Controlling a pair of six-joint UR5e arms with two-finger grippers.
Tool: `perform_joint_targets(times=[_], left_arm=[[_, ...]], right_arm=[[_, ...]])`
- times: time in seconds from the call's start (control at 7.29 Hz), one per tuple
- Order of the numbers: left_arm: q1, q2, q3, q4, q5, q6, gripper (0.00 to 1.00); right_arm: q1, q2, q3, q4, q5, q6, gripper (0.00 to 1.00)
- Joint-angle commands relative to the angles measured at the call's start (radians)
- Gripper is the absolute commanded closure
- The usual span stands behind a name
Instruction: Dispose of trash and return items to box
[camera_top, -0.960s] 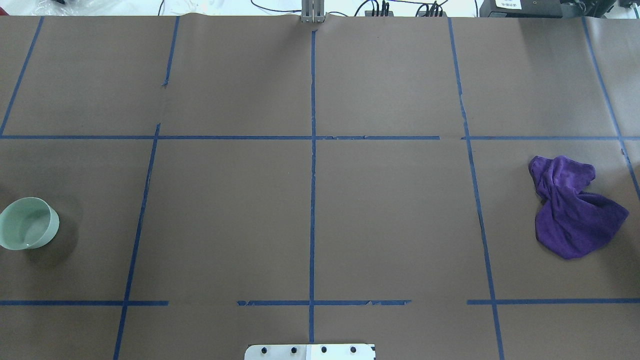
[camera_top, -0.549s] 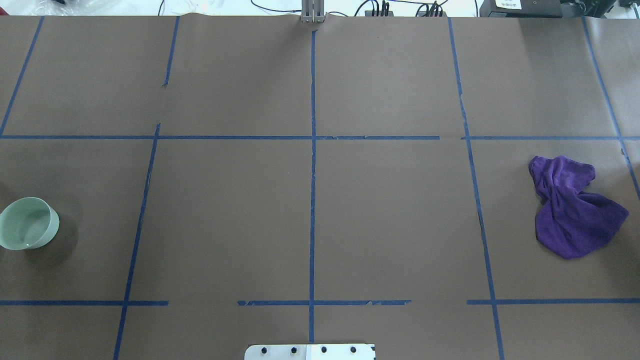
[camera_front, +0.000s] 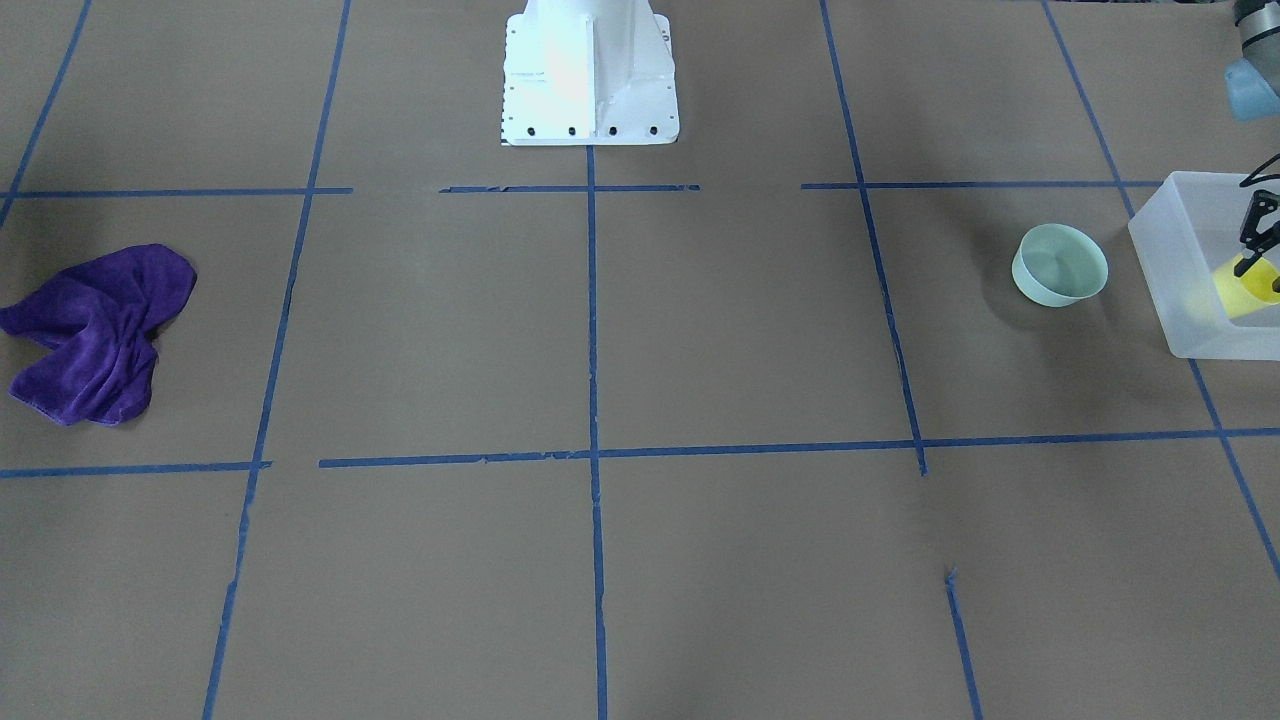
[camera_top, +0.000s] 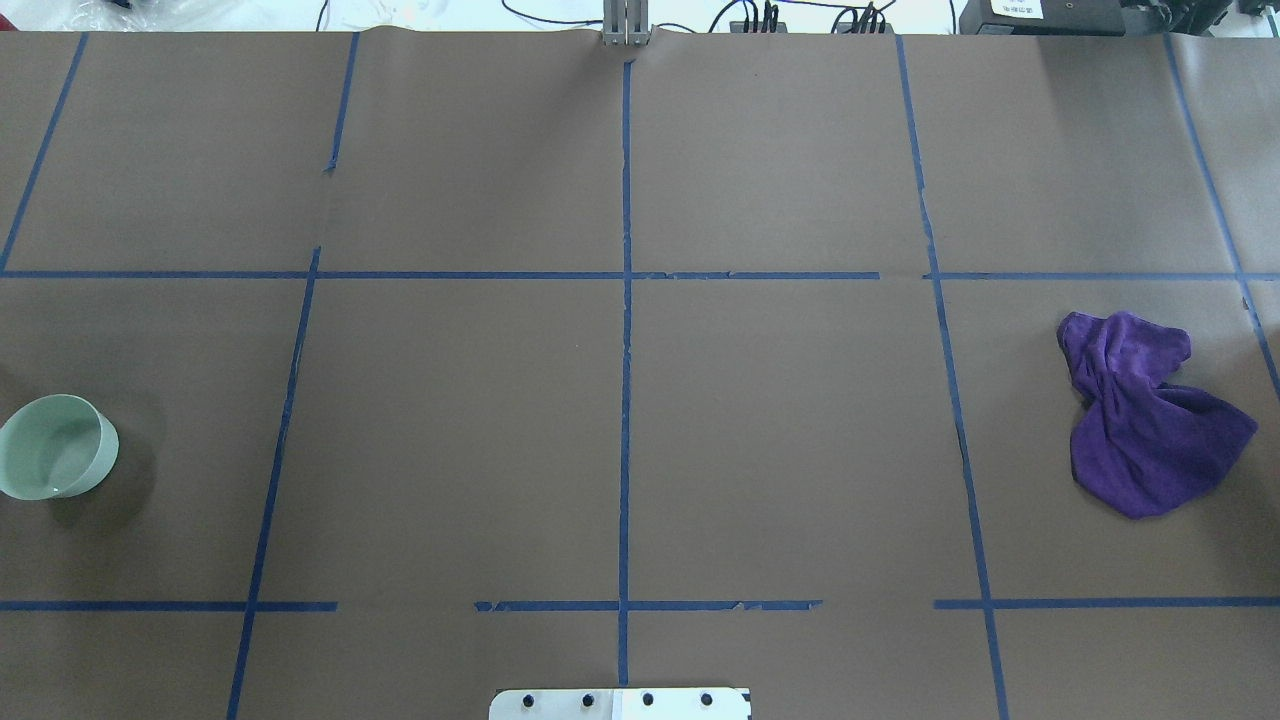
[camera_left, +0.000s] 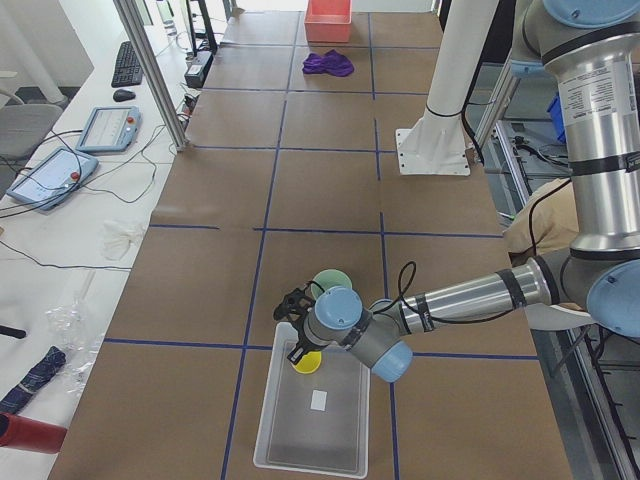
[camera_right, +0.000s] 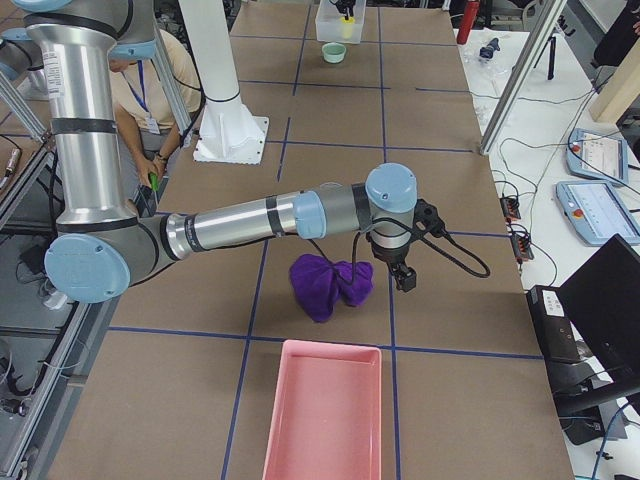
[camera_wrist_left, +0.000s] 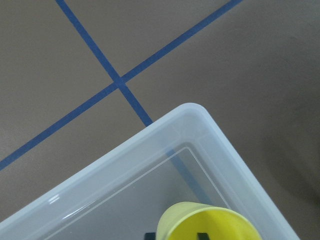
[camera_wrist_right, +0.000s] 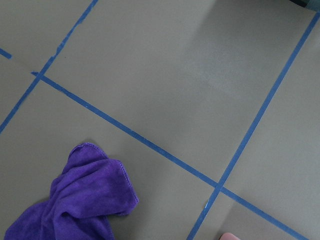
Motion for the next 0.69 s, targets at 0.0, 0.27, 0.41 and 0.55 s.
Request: perform_joint_targets(times=[0.0, 0.27, 0.41, 0.55], left_arm=[[-0.002, -0.008, -0.066, 0.034, 0.0, -0.004, 0.0], [-0.016, -0.021, -0.231, 0.312, 0.001, 0.007, 0.0], [-0.039, -0.022, -0.314, 0.432, 0.001, 0.01, 0.0], [-0.044, -0.03, -0.4, 0.556, 0.001, 0.026, 0.0]], right_arm=[[-0.001, 0.005, 0.032, -0.002, -0.014, 0.009, 0.0], [-0.058, 0.0, 0.147, -0.008, -0.083, 0.186, 0.0], [-0.101, -0.001, 0.178, -0.008, -0.085, 0.323, 0.0], [-0.159, -0.027, 0.195, 0.008, -0.085, 0.433, 0.0]])
